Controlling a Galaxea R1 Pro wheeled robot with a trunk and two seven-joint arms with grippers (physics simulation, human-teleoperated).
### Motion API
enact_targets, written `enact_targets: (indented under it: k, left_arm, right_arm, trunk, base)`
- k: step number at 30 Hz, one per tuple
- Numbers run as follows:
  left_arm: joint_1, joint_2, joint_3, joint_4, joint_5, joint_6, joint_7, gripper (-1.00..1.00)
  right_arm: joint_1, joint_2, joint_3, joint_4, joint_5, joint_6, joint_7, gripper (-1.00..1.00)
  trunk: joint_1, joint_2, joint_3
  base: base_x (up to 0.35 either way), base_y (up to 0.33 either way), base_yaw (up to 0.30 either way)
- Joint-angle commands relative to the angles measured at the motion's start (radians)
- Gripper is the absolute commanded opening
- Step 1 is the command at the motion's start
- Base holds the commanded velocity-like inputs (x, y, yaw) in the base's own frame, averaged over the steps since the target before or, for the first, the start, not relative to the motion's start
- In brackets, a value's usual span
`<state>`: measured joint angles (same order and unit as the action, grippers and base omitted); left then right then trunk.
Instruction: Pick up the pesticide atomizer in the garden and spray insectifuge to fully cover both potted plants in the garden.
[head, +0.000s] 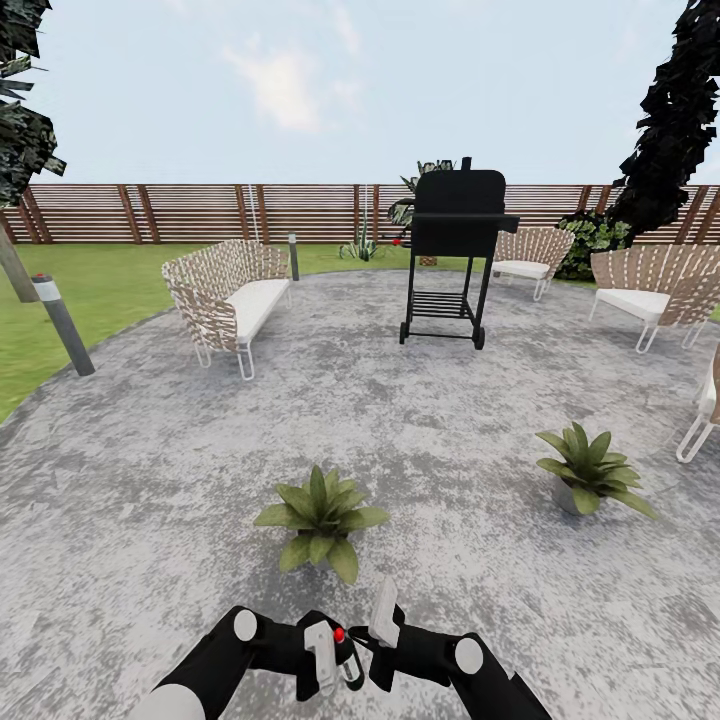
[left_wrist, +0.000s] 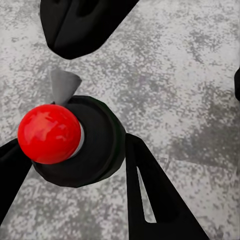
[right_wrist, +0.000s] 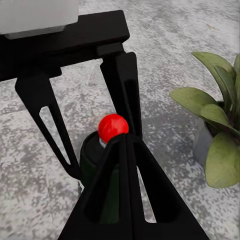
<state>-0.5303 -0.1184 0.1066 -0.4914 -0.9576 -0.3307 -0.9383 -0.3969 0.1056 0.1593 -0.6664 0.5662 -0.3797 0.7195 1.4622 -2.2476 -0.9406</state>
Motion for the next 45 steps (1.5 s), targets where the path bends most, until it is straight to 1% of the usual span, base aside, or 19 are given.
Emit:
enact_targets:
  k: [1,15,20,23,38,41,45]
  left_arm:
    - [0.0,-0.001,0.008,-0.001,-0.007,-0.004,-0.005,-1.0]
    - [0.0,-0.001,0.008,0.001,-0.004,-0.005,-0.005,-1.0]
    - [0.0,-0.001,0.009,0.002,-0.003,-0.033,-0.005,-1.0]
    - [0.0,-0.001,0.009,0.002,-0.003,-0.038,-0.005,-1.0]
    - [0.0,-0.001,0.01,0.002,-0.002,-0.041,-0.007,-1.0]
    - [0.0,0.001,0.009,0.004,-0.001,-0.04,-0.007,-1.0]
    - [0.0,0.012,0.006,0.017,-0.002,-0.037,-0.005,-1.0]
  right_arm:
    - [0.0,0.0,-0.001,-0.001,0.009,-0.005,0.0,-1.0]
    - [0.0,0.0,-0.001,-0.001,0.009,-0.005,0.0,-1.0]
    - [0.0,0.0,-0.001,-0.001,0.009,-0.005,0.0,-1.0]
    - [0.0,0.0,-0.001,-0.001,0.009,-0.005,0.0,-1.0]
    - [0.0,0.0,-0.002,-0.001,0.009,-0.005,0.0,-1.0]
    - [0.0,0.0,-0.002,-0.001,0.009,-0.005,0.0,-1.0]
    - [0.0,0.0,-0.001,-0.001,0.009,-0.005,0.0,-1.0]
  trunk:
    - [0.0,0.0,-0.001]
    - [0.0,0.0,-0.001]
    - [0.0,0.0,-0.001]
    - [0.0,0.0,-0.001]
    - [0.0,0.0,-0.001]
    - [0.0,0.0,-0.001]
    - [0.0,0.0,-0.001]
  base:
    - [0.0,0.0,0.0]
    - [0.0,0.0,0.0]
    - [0.0,0.0,0.0]
    - [0.0,0.0,0.0]
    - [0.0,0.0,0.0]
    - [0.0,0.0,0.0]
    - [0.0,0.0,0.0]
